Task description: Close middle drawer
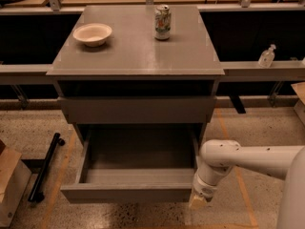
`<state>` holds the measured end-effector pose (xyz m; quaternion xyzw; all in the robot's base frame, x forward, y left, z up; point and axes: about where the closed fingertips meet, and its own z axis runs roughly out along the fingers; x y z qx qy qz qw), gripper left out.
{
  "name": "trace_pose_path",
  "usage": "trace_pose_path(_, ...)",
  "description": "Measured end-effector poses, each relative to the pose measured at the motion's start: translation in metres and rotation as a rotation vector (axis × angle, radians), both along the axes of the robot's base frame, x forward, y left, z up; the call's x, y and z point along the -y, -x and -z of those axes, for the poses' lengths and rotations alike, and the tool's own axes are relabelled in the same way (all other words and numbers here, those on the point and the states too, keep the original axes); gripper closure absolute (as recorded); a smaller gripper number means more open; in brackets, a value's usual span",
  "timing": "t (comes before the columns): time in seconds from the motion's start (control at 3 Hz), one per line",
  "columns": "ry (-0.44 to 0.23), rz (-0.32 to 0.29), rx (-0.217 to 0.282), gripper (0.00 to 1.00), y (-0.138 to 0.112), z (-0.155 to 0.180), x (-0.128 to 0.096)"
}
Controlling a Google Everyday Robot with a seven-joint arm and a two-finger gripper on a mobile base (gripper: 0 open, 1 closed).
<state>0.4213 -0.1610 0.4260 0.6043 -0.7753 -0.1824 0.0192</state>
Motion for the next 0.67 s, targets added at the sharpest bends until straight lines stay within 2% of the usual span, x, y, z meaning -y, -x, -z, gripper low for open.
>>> trace_pose_path(0.33,0.006,0.001,-0.010,1.00,0.002,0.003,0.001)
trace_pose_path(0.67,0.005,-0.009,0.031,1.00,-0.023,0.010,0.005)
